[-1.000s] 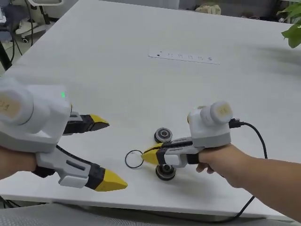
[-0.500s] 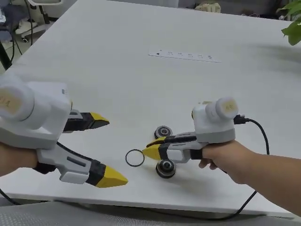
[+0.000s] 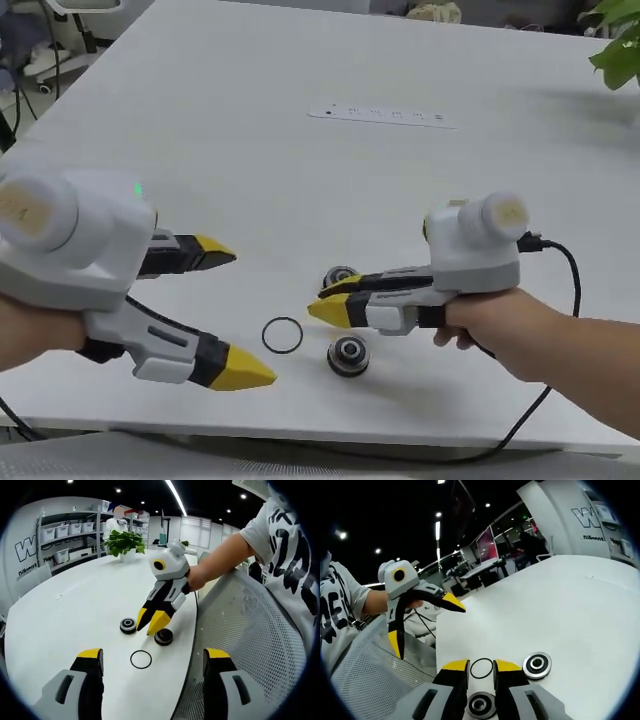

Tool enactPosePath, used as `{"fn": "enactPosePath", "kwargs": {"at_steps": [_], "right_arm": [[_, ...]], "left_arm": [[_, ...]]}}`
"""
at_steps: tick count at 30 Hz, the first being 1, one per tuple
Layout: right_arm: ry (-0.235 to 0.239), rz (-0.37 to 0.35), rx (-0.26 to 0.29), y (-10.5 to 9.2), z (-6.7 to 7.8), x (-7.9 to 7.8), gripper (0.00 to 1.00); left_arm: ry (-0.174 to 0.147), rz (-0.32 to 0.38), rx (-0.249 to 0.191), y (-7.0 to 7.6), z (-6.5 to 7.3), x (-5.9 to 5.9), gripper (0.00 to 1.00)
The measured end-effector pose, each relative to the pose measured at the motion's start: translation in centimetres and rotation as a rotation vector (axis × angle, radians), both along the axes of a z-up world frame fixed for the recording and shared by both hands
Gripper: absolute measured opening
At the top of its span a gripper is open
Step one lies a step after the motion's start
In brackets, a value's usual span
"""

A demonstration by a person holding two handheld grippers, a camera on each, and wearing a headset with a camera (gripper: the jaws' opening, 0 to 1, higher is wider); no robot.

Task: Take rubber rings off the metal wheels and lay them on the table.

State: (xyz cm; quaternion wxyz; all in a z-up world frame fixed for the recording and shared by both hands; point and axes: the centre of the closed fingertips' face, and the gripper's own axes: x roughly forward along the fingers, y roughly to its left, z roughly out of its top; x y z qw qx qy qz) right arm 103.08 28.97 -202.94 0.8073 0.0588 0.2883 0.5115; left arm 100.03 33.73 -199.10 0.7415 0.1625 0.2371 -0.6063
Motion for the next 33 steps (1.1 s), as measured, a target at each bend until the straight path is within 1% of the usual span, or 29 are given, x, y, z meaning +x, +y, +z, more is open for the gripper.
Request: {"fn": "enactPosePath", "kwargs": {"at_steps": [8, 13, 17, 24, 33], "right_arm": [[-0.015, -0.016, 0.012, -1.5, 0.9, 0.1, 0.17], [-0.025, -0.022, 0.006, -2.6, 1.1, -0.1, 0.17], [-0.030, -0.028, 0.002, -3.0, 1.1, -0.1, 0.17], [-0.044, -0.025, 0.000, -3.6, 1.6, -0.8, 0.18], [-0.056, -0.036, -0.004, -4.7, 1.9, -1.0, 0.19]], "left_arm": [[0.000, -0.011, 0.005, -0.5, 0.0, 0.1, 0.78], [0.000, -0.021, 0.006, -1.0, 0.0, 0.1, 0.77], [-0.001, -0.030, 0.003, -1.5, 0.1, 0.1, 0.76], [-0.007, -0.046, 0.002, -2.3, 0.4, 0.3, 0.74], [-0.008, -0.061, -0.004, -3.4, 0.5, 0.5, 0.73]]}}
